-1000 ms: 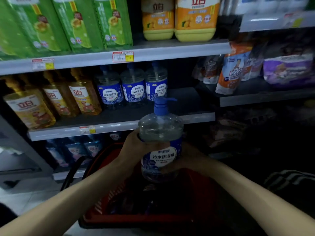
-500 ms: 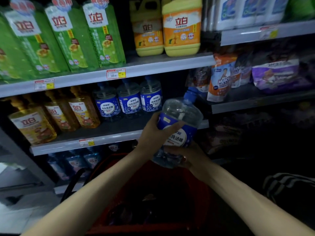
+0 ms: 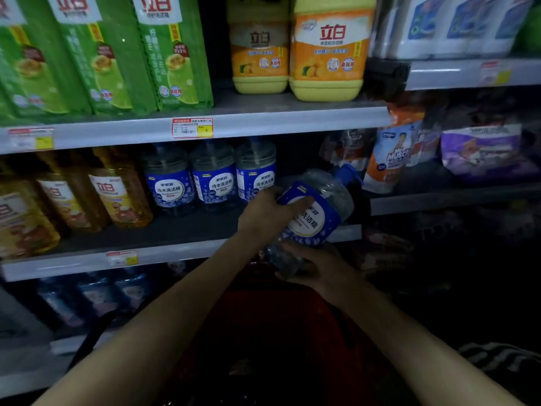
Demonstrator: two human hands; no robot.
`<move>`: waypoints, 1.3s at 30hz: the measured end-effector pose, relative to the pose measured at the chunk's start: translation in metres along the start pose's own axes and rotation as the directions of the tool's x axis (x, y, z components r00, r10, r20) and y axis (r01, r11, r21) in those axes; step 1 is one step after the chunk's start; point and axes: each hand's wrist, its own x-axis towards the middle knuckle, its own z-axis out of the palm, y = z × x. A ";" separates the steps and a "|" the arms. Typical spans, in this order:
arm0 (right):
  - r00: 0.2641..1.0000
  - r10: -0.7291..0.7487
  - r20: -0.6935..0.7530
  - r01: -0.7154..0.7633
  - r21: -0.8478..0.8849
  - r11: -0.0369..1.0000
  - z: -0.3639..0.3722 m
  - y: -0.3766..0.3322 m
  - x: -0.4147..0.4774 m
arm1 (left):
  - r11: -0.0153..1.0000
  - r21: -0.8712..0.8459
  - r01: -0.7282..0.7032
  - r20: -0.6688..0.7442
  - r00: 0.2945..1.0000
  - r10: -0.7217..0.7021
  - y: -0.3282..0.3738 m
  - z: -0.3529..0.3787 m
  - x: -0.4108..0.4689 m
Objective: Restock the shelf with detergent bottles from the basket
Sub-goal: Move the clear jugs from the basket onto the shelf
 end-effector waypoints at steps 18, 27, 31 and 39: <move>0.979 -0.058 -0.196 0.075 0.080 0.994 -0.070 -0.033 0.138 | 0.919 0.352 -0.178 -0.051 0.977 0.209 -0.011 0.056 0.115; 0.922 -0.321 -0.215 0.330 0.009 0.944 -0.087 -0.030 0.190 | 0.919 0.370 -0.136 -0.225 0.947 0.231 -0.046 0.086 0.131; 0.871 -0.429 -0.239 0.405 -0.145 0.903 -0.101 -0.039 0.208 | 0.980 0.132 -0.151 -0.260 0.948 0.181 -0.058 0.102 0.140; 0.790 -0.603 -0.112 0.526 -0.380 0.761 -0.125 -0.061 0.236 | 0.950 -0.279 -0.138 -0.256 0.964 0.065 -0.075 0.125 0.171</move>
